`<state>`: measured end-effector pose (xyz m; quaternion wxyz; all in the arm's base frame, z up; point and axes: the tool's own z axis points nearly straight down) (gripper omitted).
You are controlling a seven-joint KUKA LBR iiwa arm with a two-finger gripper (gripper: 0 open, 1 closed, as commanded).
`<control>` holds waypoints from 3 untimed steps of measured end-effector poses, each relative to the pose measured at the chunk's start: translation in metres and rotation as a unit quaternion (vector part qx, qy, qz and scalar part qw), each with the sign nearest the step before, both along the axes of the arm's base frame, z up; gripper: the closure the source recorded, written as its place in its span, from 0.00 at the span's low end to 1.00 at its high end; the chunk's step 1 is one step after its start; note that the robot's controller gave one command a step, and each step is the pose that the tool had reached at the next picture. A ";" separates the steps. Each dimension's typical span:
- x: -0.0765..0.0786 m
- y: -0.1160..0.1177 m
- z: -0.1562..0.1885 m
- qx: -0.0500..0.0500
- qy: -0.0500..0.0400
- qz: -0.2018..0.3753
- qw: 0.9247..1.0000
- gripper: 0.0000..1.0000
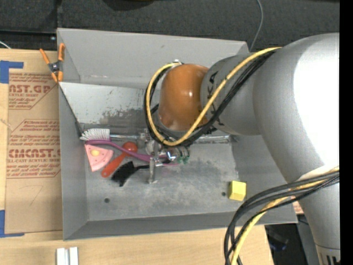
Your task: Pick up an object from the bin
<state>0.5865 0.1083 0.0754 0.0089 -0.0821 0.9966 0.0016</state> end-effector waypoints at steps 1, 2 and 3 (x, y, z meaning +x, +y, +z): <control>-0.026 -0.035 0.054 -0.002 -0.004 0.085 0.996 0.00; -0.009 0.013 -0.007 0.002 0.003 0.017 1.000 0.00; -0.017 -0.011 -0.005 -0.002 -0.005 0.129 0.992 1.00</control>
Offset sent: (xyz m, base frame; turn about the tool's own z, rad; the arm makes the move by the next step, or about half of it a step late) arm -0.0091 0.0104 -0.0054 -0.0321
